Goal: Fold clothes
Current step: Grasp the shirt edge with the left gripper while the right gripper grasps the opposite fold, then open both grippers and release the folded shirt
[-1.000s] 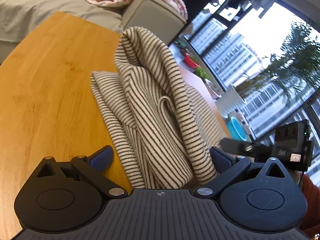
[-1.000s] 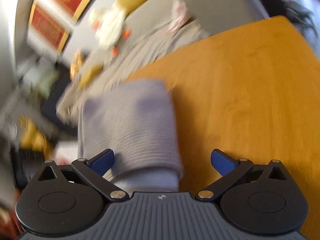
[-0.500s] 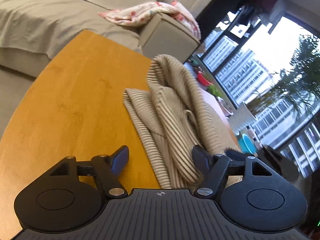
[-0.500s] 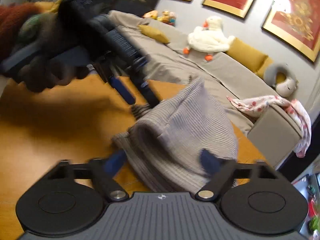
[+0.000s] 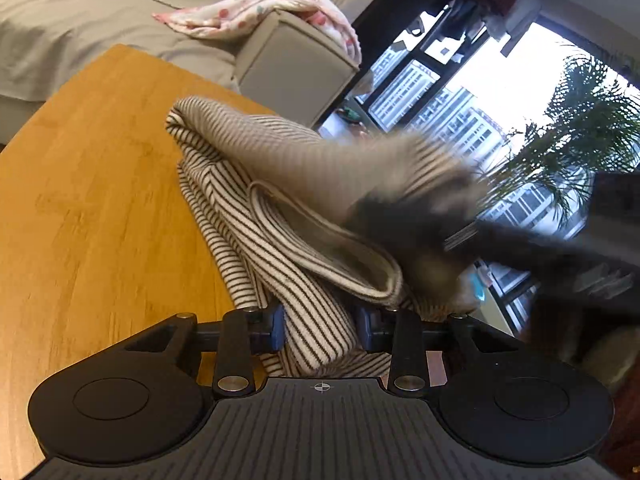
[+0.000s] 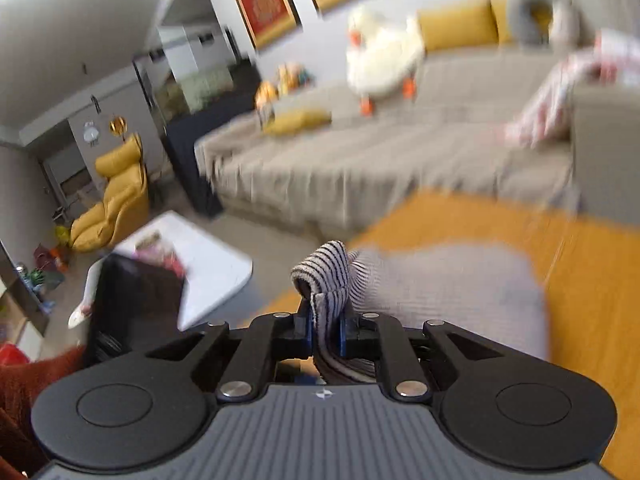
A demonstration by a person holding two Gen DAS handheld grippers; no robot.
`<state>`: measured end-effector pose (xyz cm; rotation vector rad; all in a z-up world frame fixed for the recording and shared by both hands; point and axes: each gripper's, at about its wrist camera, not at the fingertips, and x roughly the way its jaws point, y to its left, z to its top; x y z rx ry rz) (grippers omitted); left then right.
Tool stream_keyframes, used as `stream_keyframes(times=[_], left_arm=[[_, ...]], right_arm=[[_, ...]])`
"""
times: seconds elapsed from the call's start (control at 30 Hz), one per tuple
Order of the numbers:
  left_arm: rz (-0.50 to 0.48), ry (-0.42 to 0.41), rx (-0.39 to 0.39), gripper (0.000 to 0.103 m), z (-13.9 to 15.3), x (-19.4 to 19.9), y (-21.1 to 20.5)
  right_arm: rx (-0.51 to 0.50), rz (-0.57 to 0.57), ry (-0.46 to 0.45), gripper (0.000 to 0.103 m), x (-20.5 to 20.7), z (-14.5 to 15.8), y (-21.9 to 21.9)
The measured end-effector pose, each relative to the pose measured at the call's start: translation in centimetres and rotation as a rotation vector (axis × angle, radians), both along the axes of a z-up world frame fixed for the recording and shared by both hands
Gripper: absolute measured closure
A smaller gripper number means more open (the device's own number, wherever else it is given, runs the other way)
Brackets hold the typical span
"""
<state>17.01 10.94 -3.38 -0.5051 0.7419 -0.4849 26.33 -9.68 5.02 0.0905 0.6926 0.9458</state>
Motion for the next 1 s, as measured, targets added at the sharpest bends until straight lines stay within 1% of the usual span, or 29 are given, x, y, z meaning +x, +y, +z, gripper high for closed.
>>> stream_keyframes(times=[0.07, 0.27, 0.37, 0.4, 0.43, 0.47, 0.57, 0.63, 0.67, 0.7, 0.73, 0.77, 0.8, 0.83, 0.9, 0.97, 1.0], left_arm=[[-0.003, -0.003, 0.012, 0.067, -0.1, 0.0, -0.1], [-0.014, -0.01, 0.02, 0.065, 0.0, 0.0, 0.0], [-0.012, -0.015, 0.029, 0.061, 0.2, -0.4, 0.3], [0.01, -0.022, 0.03, 0.054, 0.6, -0.6, 1.0], [0.032, -0.028, 0.032, 0.042, 1.0, -0.8, 1.8], [0.053, -0.035, 0.033, 0.038, 1.4, -1.0, 2.5], [0.119, -0.055, 0.037, 0.037, 2.7, -1.6, 4.8], [0.163, -0.068, 0.04, 0.039, 3.5, -2.0, 6.2], [0.181, -0.077, 0.04, 0.039, 4.0, -2.2, 6.9], [0.168, -0.106, 0.031, 0.039, 4.9, -2.1, 6.8], [0.153, -0.134, 0.021, 0.039, 5.7, -2.0, 6.6], [0.118, -0.155, -0.005, 0.039, 6.2, -1.5, 5.9], [0.086, -0.172, -0.029, 0.039, 6.6, -1.1, 5.3], [0.07, -0.152, -0.028, 0.039, 6.1, -0.2, 4.6], [0.038, -0.111, -0.027, 0.04, 5.0, 1.4, 3.2], [0.006, -0.07, -0.025, 0.044, 3.9, 3.0, 1.8], [-0.008, -0.051, -0.026, 0.051, 3.4, 3.7, 1.2]], right_arm=[[-0.006, -0.014, 0.068, 0.091, 1.1, -1.9, 0.1], [0.032, -0.032, 0.093, 0.091, 0.9, -3.0, -1.1], [0.04, -0.032, 0.083, 0.091, -0.1, -3.7, -1.3], [0.041, -0.033, 0.079, 0.091, -0.1, -3.8, -1.0], [0.041, -0.034, 0.072, 0.091, 0.1, -3.9, -0.7], [0.033, -0.035, 0.054, 0.091, 0.2, -3.9, -0.5], [-0.033, -0.031, -0.056, 0.089, -1.4, -3.4, -0.5], [-0.118, -0.011, -0.183, 0.088, -3.3, -3.4, 0.4], [-0.166, 0.002, -0.256, 0.084, -4.3, -3.4, 1.1], [-0.214, 0.017, -0.329, 0.08, -5.3, -3.6, 1.8], [-0.257, 0.038, -0.393, 0.065, -6.4, -3.8, 2.7], [-0.289, 0.06, -0.442, 0.047, -7.3, -4.1, 3.5], [-0.317, 0.075, -0.479, 0.042, -8.2, -4.5, 4.2], [-0.339, 0.084, -0.508, 0.039, -8.8, -5.0, 4.8], [-0.36, 0.092, -0.534, 0.039, -9.5, -5.5, 5.4], [-0.338, 0.089, -0.507, 0.038, -9.2, -4.9, 4.8], [-0.312, 0.084, -0.468, 0.037, -8.8, -4.3, 3.8]])
